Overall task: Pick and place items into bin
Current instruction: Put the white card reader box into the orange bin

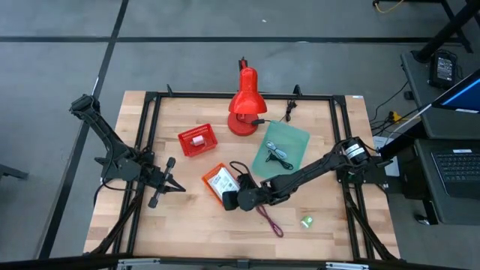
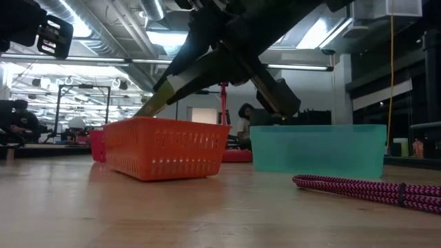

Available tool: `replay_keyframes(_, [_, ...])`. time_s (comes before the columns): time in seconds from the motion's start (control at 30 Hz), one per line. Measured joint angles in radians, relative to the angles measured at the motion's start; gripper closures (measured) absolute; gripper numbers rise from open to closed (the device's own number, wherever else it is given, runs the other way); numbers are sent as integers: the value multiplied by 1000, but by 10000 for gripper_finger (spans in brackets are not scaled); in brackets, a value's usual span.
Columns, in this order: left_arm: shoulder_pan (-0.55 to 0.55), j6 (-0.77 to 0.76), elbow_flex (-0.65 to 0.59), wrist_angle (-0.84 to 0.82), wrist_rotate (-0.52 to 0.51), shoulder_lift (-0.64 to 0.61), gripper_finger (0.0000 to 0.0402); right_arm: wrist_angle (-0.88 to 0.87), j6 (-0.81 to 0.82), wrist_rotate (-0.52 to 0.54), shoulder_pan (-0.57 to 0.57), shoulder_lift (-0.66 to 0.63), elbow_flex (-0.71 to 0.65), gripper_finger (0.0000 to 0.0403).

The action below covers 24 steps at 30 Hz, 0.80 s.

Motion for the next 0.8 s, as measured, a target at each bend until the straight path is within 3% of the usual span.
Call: replay_keyframes(0.8, [0,-11,0,0,-1,0,400,31,-80,-10,-7,7,0,350])
